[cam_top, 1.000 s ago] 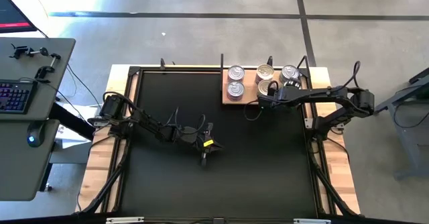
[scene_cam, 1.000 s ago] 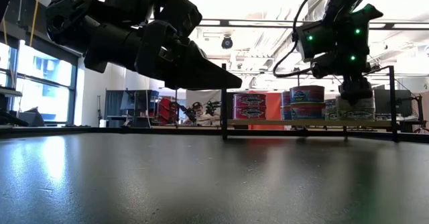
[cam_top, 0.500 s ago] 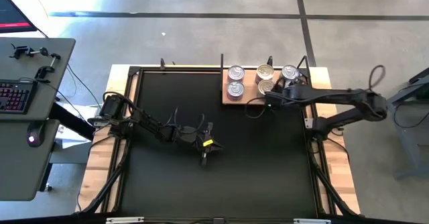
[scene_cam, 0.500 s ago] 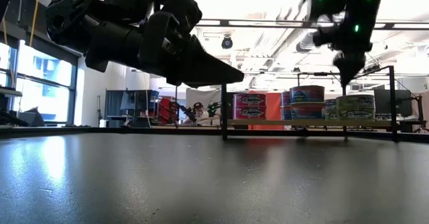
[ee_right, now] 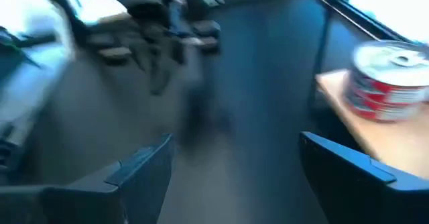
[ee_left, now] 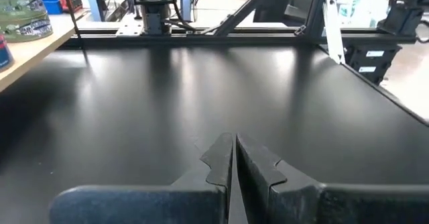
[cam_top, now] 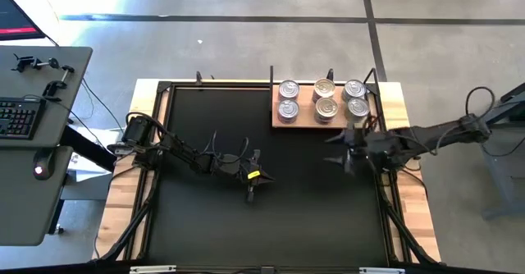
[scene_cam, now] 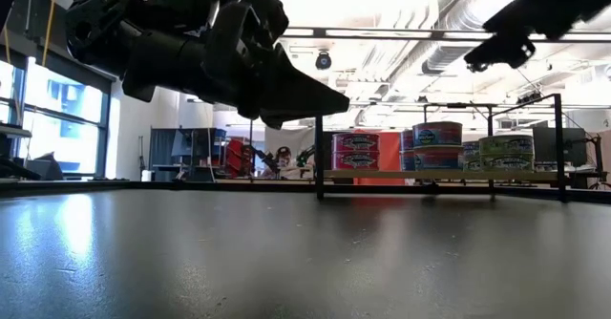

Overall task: Stack canned seafood by type on shelf
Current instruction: Return to Home Position

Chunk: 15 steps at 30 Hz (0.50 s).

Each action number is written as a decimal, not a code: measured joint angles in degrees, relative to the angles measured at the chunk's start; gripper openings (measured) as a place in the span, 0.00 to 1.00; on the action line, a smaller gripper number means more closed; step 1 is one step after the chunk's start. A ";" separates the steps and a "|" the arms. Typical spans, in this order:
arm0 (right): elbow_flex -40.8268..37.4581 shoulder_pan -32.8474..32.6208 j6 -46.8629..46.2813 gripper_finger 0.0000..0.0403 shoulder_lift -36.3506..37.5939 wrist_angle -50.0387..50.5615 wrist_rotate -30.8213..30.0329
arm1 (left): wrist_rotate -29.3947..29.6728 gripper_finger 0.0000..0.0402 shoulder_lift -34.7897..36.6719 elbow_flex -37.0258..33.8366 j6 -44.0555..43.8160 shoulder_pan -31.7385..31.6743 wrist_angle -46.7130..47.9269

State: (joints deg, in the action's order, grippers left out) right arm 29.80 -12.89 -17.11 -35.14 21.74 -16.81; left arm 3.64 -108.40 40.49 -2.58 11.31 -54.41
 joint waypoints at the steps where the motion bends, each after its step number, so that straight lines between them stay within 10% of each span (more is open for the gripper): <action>1: -2.19 -1.19 -0.56 0.77 2.00 -2.41 0.09 | 0.00 0.03 0.00 0.00 -0.46 0.00 -0.05; 15: -15.75 -6.40 8.38 0.77 28.60 -12.38 1.08 | 0.06 0.03 -0.02 0.00 -1.89 -1.22 -2.56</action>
State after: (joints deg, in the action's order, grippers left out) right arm 14.04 -19.29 -8.73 -6.54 9.36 -15.72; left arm 3.70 -108.42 40.49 -4.47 10.09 -56.97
